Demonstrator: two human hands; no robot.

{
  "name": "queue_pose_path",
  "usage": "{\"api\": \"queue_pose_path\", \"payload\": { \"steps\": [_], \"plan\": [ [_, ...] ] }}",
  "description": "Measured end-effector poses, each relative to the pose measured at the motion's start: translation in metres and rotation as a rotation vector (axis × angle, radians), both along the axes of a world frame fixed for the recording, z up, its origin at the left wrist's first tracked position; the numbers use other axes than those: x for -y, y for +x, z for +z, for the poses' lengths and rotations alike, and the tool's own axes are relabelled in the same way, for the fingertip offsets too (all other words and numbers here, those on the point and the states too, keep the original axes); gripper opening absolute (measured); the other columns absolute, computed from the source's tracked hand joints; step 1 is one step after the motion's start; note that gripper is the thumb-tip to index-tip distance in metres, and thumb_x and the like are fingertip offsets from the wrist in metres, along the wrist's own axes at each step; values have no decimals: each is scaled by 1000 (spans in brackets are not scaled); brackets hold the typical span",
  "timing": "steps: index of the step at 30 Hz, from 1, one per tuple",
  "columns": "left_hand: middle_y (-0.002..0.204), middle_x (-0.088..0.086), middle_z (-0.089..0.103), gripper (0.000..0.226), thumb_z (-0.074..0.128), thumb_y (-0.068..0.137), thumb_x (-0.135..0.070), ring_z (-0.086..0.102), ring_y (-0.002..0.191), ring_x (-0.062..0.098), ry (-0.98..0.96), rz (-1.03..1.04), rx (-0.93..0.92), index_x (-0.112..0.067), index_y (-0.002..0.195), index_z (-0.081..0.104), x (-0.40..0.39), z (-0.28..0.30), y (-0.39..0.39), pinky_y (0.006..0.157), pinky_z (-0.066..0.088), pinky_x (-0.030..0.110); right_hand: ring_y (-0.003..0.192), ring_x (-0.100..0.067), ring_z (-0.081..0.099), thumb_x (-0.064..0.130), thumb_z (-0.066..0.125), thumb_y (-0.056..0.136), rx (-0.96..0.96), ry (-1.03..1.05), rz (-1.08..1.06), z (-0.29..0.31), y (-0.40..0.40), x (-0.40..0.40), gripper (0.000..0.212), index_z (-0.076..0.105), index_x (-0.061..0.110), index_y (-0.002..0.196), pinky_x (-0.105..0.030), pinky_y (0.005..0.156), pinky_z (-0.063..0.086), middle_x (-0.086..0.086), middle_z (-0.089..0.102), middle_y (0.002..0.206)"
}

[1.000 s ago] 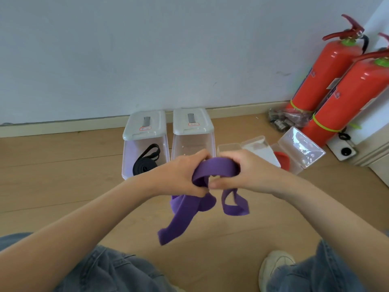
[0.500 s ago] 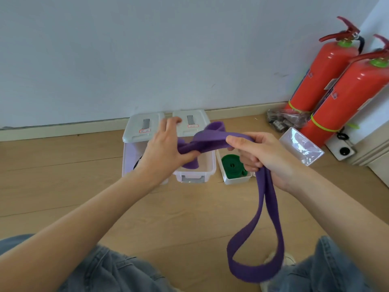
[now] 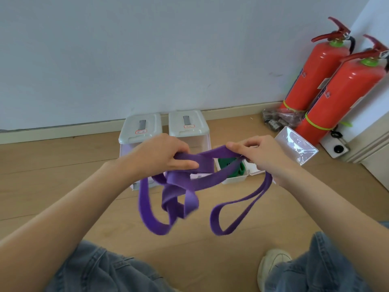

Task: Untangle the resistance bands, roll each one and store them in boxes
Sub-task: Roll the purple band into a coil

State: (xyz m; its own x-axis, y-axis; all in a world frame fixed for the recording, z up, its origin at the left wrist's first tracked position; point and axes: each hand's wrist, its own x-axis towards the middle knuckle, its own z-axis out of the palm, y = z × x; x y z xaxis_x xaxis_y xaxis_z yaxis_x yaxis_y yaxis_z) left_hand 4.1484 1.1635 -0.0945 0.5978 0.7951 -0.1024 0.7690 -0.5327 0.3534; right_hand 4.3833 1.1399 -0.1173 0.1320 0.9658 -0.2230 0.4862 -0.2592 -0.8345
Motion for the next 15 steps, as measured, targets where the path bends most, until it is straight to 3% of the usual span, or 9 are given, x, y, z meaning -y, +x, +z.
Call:
{"api": "queue_pose_path", "payload": {
  "steps": [2,4,7,9,12,13,15],
  "plan": [
    [53,-7,47,41,54,79,-57,43,50,7,85,-7,-39,-18,65,58,2,1,-1,52,33,20,72,-15,55,54,67,75,77,24,-13,-5,1,-1,43,72,12,75,-30,66,43,0,64,75],
    [50,-8,51,32,60,80,-48,46,49,6,-58,39,249,-20,64,64,4,6,-3,50,35,13,77,-16,57,57,65,75,166,51,-45,-9,7,-5,42,71,15,72,-34,73,46,2,66,78],
    [56,-14,60,20,65,79,-42,50,51,-2,-364,137,753,-29,64,67,7,21,-11,51,37,8,72,-12,54,52,65,79,249,59,-72,-11,17,-5,33,61,27,56,-20,63,40,16,59,57],
    [65,-10,63,20,63,81,-43,54,59,4,-448,154,818,-27,70,66,5,24,-20,56,40,14,69,-11,54,48,68,78,146,61,-82,-12,20,-1,33,58,28,53,-18,61,37,19,57,49],
    [82,-11,67,17,54,89,-36,60,76,3,-619,57,550,-23,87,66,0,15,-31,68,45,13,77,-13,59,54,74,63,58,119,-58,-4,20,1,32,63,25,68,-27,67,40,8,67,74],
    [91,-12,68,11,55,91,-27,61,85,1,-698,9,368,-23,95,65,0,9,-33,73,45,8,77,-12,58,55,75,58,56,147,-27,1,17,1,36,62,24,72,-27,66,40,6,67,79],
    [115,-12,64,23,55,92,-12,57,107,-3,-798,-39,-1,-24,110,61,-1,-10,-36,89,42,9,72,-8,57,52,76,54,47,186,59,13,8,3,39,61,26,77,-24,63,39,7,65,80]
  ]
}}
